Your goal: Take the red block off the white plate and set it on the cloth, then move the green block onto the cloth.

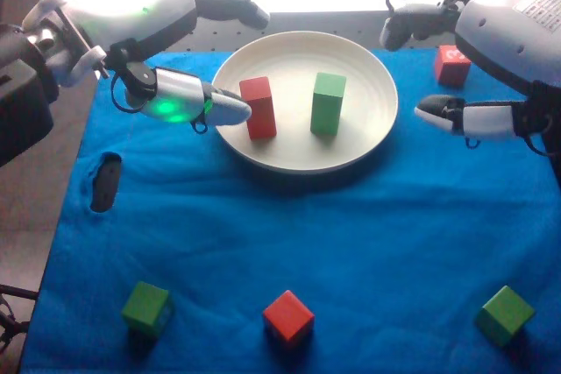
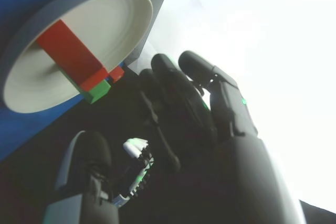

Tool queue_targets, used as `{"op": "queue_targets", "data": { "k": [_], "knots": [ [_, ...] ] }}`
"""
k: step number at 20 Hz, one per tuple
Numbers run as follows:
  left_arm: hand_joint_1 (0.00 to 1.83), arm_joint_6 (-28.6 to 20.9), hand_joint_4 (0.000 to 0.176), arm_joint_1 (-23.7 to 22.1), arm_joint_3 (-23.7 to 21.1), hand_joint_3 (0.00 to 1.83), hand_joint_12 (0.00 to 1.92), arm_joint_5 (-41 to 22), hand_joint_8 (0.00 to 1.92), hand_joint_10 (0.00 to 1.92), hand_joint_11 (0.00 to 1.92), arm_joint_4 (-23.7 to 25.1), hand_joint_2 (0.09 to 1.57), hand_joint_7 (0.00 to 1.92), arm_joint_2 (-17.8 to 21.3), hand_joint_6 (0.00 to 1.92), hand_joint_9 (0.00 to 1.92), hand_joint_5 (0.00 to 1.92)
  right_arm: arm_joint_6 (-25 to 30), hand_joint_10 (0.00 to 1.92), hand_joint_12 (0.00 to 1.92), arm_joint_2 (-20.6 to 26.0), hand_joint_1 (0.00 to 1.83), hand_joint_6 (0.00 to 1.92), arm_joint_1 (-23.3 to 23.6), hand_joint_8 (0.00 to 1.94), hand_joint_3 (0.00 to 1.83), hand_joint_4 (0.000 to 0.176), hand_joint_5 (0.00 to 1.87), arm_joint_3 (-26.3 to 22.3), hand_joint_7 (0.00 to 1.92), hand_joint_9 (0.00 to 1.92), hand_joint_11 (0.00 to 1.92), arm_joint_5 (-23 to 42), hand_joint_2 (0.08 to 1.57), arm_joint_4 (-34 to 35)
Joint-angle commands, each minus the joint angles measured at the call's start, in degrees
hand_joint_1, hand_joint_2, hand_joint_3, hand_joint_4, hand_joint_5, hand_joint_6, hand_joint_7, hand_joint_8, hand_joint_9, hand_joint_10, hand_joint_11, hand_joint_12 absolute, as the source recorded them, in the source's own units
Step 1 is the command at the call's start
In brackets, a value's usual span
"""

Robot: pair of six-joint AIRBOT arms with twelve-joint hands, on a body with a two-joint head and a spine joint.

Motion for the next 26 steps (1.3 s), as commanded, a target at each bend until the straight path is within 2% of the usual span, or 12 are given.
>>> {"op": "queue_targets", "data": {
  "k": [1,2,4,6,8,9,10,11,15,18,24,26],
  "knots": [
    [0.73,-0.1,0.067,-0.9,0.1,0.01,1.13,-7.3,0.02,0.15,0.0,-0.3,1.03,0.4,-0.2,0.15,0.28,0.45,-0.3,1.42,1.79,-0.1,1.1,0.68,0.9,1.16,0.05,0.0,0.65,0.2,0.53,0.47,0.36,-6.9,1.01,-2.0],
    [0.75,-0.1,0.066,-0.8,0.1,0.01,1.17,-7.4,0.02,0.14,0.0,-0.3,1.04,0.43,-0.2,0.16,0.31,0.49,-0.3,1.4,1.78,-0.1,1.09,0.66,0.9,1.15,0.03,0.0,0.65,0.2,0.55,0.48,0.38,-6.9,1.03,-2.0],
    [0.73,-0.1,0.083,-0.8,0.1,0.01,1.25,-7.4,0.02,0.15,0.0,-0.3,1.04,0.47,-0.2,0.16,0.36,0.53,-0.3,1.38,1.78,-0.1,1.12,0.58,0.9,1.1,0.01,0.0,0.67,0.2,0.56,0.47,0.34,-6.9,1.04,-2.0],
    [0.74,-0.1,0.079,-0.8,0.1,0.0,1.22,-7.4,0.02,0.14,0.0,-0.3,1.05,0.47,-0.2,0.15,0.36,0.53,-0.3,1.37,1.77,-0.1,1.12,0.57,0.9,1.09,0.0,0.0,0.69,0.2,0.58,0.49,0.37,-6.9,1.04,-2.0],
    [0.77,-0.1,0.043,-0.9,0.3,0.0,1.45,-7.1,0.02,0.18,0.0,-0.4,1.04,0.51,-0.7,0.12,0.44,0.52,-0.3,1.36,1.77,-0.1,1.11,0.56,0.9,1.09,0.0,0.0,0.68,0.2,0.56,0.49,0.36,-6.9,1.04,-2.0],
    [0.77,-0.1,0.037,-0.9,0.8,0.0,1.51,-6.7,0.01,0.19,0.0,-0.4,1.03,0.49,-1.3,0.1,0.45,0.49,-0.3,1.38,1.79,-0.1,1.15,0.57,0.9,1.11,0.0,0.0,0.68,0.2,0.55,0.47,0.34,-6.9,1.03,-2.0],
    [0.78,-0.1,0.011,-0.9,1.4,0.0,1.51,-6.0,0.01,0.2,0.0,-0.4,1.03,0.49,-2.1,0.09,0.46,0.48,-0.3,1.36,1.79,-0.1,1.17,0.57,0.9,1.1,0.0,0.0,0.67,0.4,0.55,0.47,0.34,-6.9,1.02,-2.0],
    [0.77,-0.1,0.0,-1.0,1.8,0.0,1.48,-5.7,0.0,0.2,0.0,-0.4,1.02,0.48,-2.6,0.07,0.45,0.46,-0.3,1.32,1.79,-0.1,1.16,0.55,0.9,1.05,0.0,0.0,0.67,0.4,0.55,0.46,0.29,-6.9,1.03,-2.0],
    [0.83,-0.1,0.0,-2.2,4.3,0.0,1.43,-2.5,0.01,0.33,0.08,0.0,0.99,0.52,-5.6,0.02,0.48,0.46,-0.3,1.25,1.79,-0.1,1.18,0.54,0.9,0.93,0.0,0.0,0.68,0.5,0.58,0.46,0.25,-6.9,1.03,-2.0],
    [0.84,-0.1,0.0,-2.2,6.4,0.0,1.43,-0.4,0.02,0.59,0.16,-0.1,0.96,0.58,-7.9,0.02,0.45,0.5,-0.3,1.43,1.84,-0.1,1.19,0.76,0.9,1.19,0.0,0.0,0.63,0.5,0.51,0.45,0.3,-6.9,1.02,-2.0],
    [0.93,-0.1,0.0,-2.2,9.3,0.01,1.47,3.3,0.03,0.65,0.22,-0.3,0.99,0.62,-10.6,0.03,0.45,0.56,-0.3,1.52,1.92,-0.1,1.23,0.81,1.0,1.28,0.0,0.0,0.63,0.5,0.54,0.46,0.31,-6.9,1.0,-2.0],
    [0.94,-0.1,0.0,-2.1,9.6,0.01,1.53,3.6,0.04,0.76,0.28,-0.5,1.03,0.69,-10.8,0.04,0.5,0.64,-0.3,1.45,1.85,-0.1,1.26,0.8,1.0,1.22,0.0,0.0,0.64,0.5,0.58,0.51,0.36,-6.9,0.98,-2.0]
  ]
}}
